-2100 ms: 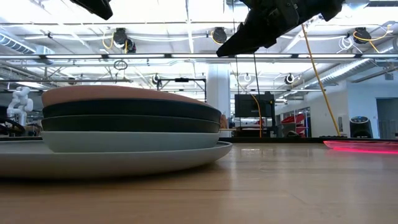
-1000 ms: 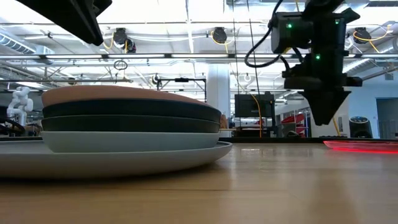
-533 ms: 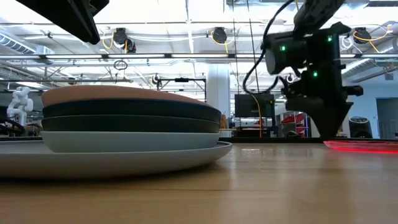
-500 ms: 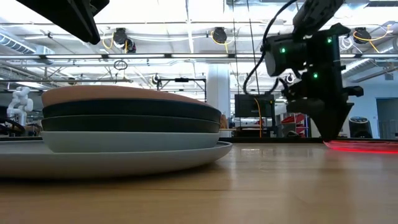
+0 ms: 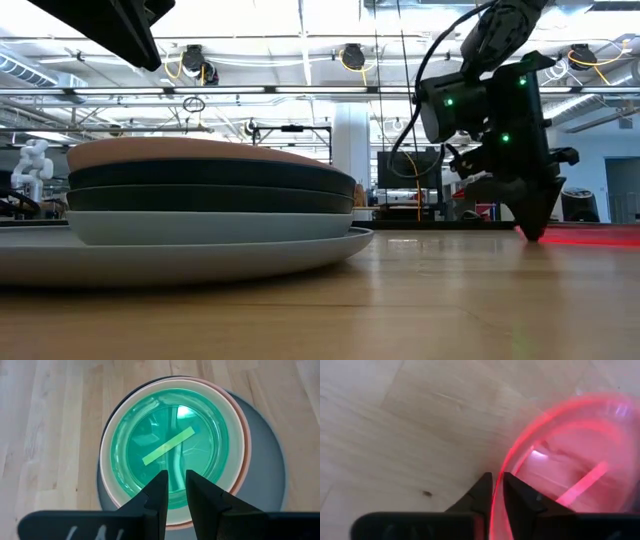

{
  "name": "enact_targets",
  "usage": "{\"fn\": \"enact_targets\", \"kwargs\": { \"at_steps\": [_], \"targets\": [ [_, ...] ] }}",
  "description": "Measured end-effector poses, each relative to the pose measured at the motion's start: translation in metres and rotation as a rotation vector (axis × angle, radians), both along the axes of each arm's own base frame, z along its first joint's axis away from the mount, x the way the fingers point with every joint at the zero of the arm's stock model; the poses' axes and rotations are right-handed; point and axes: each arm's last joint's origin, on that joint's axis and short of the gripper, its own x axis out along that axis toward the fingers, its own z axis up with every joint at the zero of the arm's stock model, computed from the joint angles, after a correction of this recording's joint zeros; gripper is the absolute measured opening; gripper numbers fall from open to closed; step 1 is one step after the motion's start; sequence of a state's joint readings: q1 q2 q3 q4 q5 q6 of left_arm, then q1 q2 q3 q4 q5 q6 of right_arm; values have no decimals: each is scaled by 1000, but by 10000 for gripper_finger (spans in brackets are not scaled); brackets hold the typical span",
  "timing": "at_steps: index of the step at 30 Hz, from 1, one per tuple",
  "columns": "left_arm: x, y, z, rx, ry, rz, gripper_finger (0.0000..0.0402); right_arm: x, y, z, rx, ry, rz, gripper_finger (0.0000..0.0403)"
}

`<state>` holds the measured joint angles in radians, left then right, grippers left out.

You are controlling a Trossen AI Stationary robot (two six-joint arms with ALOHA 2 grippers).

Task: Stack plastic plates
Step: Stack the pink plate on top of the green plate

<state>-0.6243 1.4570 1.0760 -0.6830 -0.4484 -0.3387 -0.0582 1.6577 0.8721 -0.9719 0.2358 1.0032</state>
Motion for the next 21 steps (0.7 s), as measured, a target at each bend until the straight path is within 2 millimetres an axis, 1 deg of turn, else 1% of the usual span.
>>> {"fn": "enact_targets", "kwargs": {
  "at_steps": [4,6,8,11,14,17,21],
  "targets": [
    [0,0,0,7,3,-7,74,-2,0,3,5,-3,22,8],
    [-3,0,-1,43,18,-31,74,-3,0,6,3,-3,34,5],
    [-10,1,1,118,26,-49,74,-1,0,13,-14,-19,53,7],
    [-22,6,8,217,12,-16,74,2,3,24,-33,-13,108,4],
    [-35,11,20,244,-45,35,74,14,7,38,-67,-54,208,3],
    [-46,13,31,265,-106,37,74,29,13,55,-107,-93,347,2],
    [-59,19,43,322,-170,61,74,57,27,83,-150,-228,568,1]
  ]
}}
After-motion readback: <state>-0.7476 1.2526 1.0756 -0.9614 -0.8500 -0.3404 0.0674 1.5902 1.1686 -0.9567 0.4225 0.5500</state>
